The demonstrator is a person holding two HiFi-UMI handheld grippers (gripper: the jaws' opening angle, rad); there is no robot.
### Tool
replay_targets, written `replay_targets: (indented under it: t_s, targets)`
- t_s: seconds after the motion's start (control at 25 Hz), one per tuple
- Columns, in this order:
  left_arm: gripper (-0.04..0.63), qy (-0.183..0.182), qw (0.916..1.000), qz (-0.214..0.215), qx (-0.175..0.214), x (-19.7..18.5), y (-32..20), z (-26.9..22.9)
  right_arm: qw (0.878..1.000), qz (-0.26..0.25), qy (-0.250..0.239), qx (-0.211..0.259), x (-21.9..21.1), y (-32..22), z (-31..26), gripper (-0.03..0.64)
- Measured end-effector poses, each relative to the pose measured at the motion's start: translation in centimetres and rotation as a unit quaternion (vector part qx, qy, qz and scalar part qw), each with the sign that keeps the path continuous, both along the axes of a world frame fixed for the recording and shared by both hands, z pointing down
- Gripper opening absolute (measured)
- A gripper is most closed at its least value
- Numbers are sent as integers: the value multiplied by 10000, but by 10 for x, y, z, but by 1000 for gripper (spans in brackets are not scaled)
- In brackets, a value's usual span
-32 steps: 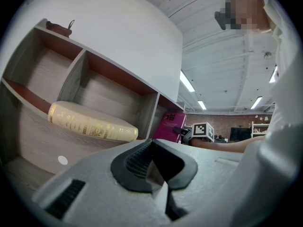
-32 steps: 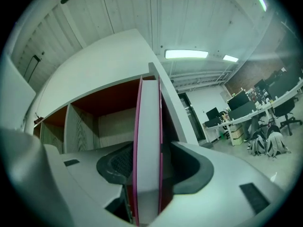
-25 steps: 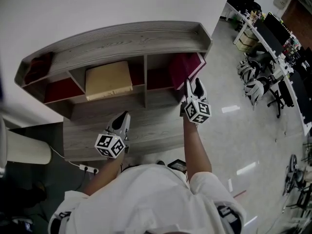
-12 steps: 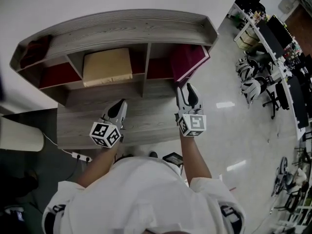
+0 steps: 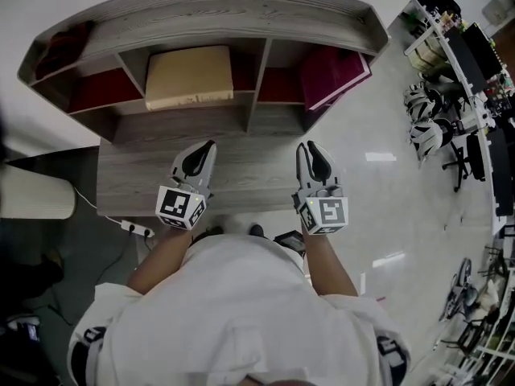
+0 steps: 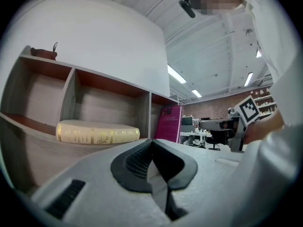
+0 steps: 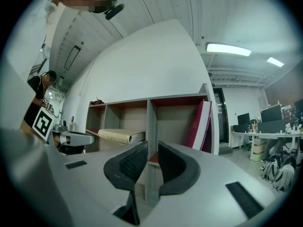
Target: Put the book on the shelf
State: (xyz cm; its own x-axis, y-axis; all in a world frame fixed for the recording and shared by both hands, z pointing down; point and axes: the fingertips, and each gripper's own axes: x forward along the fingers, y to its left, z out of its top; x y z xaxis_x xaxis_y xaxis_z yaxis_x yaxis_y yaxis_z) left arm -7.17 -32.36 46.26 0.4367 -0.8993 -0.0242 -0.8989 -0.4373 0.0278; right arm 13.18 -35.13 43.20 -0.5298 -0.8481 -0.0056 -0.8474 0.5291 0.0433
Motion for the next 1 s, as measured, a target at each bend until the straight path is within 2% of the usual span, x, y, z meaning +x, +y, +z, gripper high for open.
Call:
replay_targets:
  t_s: [0.32, 0.48, 1.0]
  targets:
    - [15, -100, 9999, -62, -71, -1, 5, 8, 9996, 49, 21, -277, 16, 23, 18, 34]
    - [15, -248, 9997, 78, -46, 5, 10, 13, 9997, -222, -16, -128, 16, 39, 19, 25]
    - [15, -48, 9988, 435, -203, 27, 18, 22, 9992, -196, -47, -337, 32, 58, 36, 17]
